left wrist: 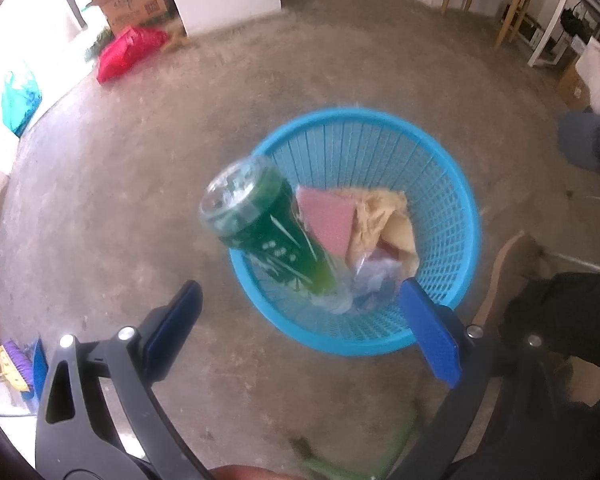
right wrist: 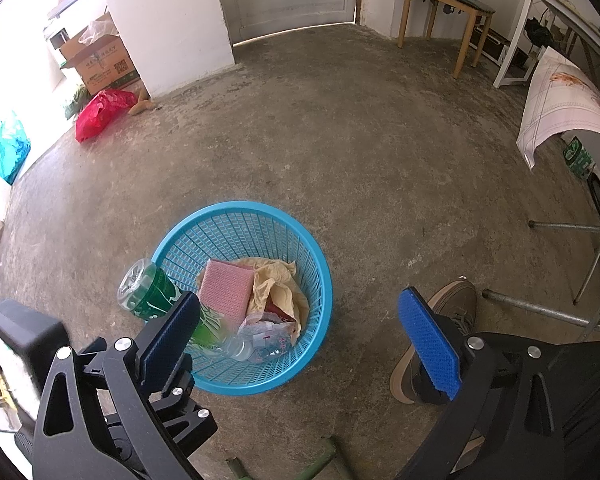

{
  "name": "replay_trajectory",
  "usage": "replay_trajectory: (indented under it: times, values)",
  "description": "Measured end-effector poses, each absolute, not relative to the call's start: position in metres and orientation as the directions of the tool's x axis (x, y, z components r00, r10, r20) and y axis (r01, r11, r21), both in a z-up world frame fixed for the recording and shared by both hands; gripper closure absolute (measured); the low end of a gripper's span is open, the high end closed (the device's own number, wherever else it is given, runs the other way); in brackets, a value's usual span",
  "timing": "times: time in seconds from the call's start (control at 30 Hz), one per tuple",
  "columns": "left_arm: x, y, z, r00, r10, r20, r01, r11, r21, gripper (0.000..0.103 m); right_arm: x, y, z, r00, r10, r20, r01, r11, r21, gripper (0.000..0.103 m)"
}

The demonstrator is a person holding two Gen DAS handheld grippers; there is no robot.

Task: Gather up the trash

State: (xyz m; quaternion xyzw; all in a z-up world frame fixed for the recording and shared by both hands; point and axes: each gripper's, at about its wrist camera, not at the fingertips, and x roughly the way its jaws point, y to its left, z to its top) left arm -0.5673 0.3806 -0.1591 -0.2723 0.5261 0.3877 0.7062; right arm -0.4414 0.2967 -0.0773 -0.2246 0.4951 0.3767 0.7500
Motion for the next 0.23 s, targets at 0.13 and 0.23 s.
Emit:
replay_trajectory:
  times: [0.13,0.23]
  values:
    - [-0.5669,0.3819,-0.1693,0.098,0.238,-0.966,-0.833,0.551,0.052,0.008,-0.4414,0.2983,-0.0758,0.225,0.343,-0.912,-0.787,0.616,0.038,0.006]
    - [-0.5677,0.3805,-0.172,0.088,0.235,-0.968,-0.829,0.556,0.06,0.008,-0.4414,0.2983,-0.0758,0.226,0.343,-0.912,-0.787,0.616,0.037,0.006]
